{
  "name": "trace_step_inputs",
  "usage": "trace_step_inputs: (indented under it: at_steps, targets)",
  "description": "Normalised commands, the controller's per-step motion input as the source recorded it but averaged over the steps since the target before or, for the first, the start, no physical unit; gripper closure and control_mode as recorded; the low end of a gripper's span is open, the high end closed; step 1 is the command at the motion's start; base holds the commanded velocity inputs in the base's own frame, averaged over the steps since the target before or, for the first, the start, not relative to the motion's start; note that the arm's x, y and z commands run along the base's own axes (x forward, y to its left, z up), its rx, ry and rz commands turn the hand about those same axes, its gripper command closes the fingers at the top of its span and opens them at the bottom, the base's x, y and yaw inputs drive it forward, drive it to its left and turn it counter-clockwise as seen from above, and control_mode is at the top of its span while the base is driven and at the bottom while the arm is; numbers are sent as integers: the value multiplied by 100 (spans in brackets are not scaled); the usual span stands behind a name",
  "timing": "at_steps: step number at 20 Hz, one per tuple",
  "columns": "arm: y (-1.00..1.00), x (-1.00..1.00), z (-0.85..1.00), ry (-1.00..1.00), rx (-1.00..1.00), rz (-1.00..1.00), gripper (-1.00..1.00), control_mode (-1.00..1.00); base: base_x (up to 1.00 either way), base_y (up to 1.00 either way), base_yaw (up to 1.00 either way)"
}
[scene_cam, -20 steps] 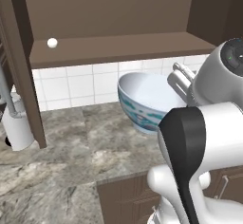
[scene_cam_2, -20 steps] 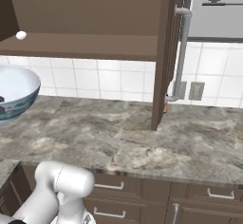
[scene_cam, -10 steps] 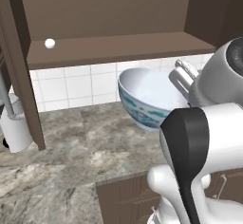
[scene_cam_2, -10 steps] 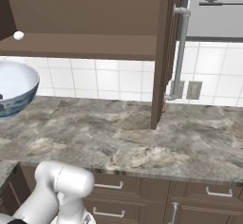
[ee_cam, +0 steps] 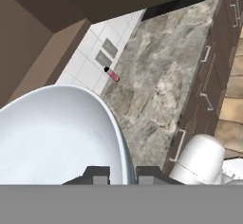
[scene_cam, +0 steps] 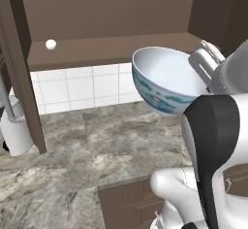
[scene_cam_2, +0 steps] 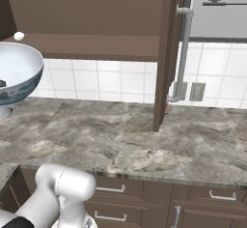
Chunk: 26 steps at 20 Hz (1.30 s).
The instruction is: Pick the mug and place it in the sink. Pick the bowl and place it in the open cabinet and then close the cabinet.
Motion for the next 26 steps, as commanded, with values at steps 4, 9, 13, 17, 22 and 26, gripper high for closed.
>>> trace_step_inputs:
  at_steps: [4, 9, 13, 17, 22, 26]
  targets:
    - [-7, 19, 6, -1, -1, 0, 100, -100, 0, 0, 0]
    - [0, 24, 2, -16, -12, 0, 100, -100, 0, 0, 0]
    - [-1, 20, 4, -20, -12, 0, 100, -100, 0, 0, 0]
    - [-3, 24, 7, -12, -7, 0, 100, -100, 0, 0, 0]
    - [-6, 30, 12, 1, 0, 0, 100, -100, 0, 0, 0]
    - [-4, 25, 17, 4, 0, 0, 100, -100, 0, 0, 0]
